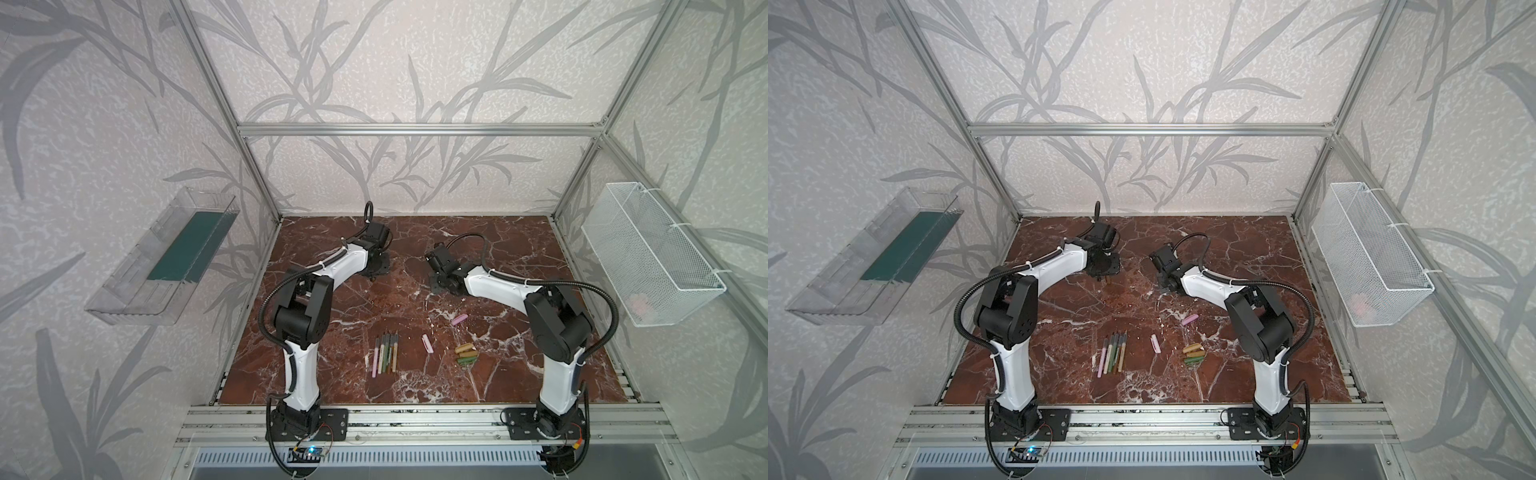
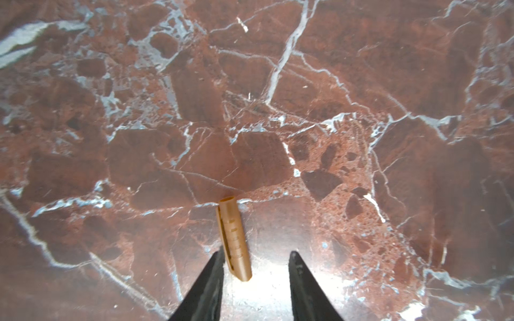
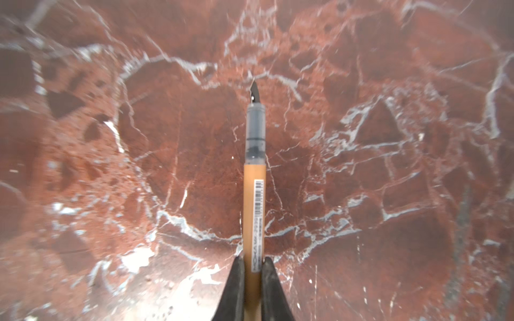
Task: Insert the pens into the pen caps
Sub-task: 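Lift the brown cap with the left gripper while the right gripper lifts the brown pen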
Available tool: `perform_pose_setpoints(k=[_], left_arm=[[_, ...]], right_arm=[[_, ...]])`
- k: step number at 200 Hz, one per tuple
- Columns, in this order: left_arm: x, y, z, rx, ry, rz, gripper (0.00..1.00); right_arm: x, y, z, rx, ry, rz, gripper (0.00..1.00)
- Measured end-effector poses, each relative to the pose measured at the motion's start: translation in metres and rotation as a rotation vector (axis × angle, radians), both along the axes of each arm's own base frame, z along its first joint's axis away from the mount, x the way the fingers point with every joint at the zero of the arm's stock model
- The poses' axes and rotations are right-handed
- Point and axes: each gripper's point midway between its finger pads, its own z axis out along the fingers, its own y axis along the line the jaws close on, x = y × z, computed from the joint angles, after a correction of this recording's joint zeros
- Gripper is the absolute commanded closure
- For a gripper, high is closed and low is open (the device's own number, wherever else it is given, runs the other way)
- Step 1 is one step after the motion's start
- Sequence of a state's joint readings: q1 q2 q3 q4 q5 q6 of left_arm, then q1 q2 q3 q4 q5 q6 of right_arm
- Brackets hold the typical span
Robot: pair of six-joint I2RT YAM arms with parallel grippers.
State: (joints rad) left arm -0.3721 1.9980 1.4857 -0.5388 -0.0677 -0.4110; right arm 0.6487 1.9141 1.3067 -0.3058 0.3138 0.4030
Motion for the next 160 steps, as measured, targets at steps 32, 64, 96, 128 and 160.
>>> perform_pose_setpoints(k=[32, 64, 96, 128, 160], left_arm=[[-0.002, -0.001, -0.003, 0.018, 0.007, -0.002, 0.60], [-0.005, -0.002, -0.020, 0.035, 0.041, -0.006, 0.60], [-0.009, -0.002, -0.039, 0.061, 0.085, -0.010, 0.62], [-0.009, -0.004, -0.040, 0.059, 0.089, -0.010, 0.64], [-0.007, -0.006, -0.040, 0.059, 0.089, -0.013, 0.62]], right_arm=[[0.000, 0.000, 0.016, 0.033, -0.043, 0.000, 1.00], [-0.001, 0.000, 0.017, 0.037, -0.048, 0.000, 1.00], [-0.001, -0.001, 0.016, 0.037, -0.048, 0.001, 1.00], [-0.001, 0.000, 0.016, 0.035, -0.049, 0.003, 1.00], [-0.001, -0.001, 0.016, 0.036, -0.049, 0.003, 1.00]])
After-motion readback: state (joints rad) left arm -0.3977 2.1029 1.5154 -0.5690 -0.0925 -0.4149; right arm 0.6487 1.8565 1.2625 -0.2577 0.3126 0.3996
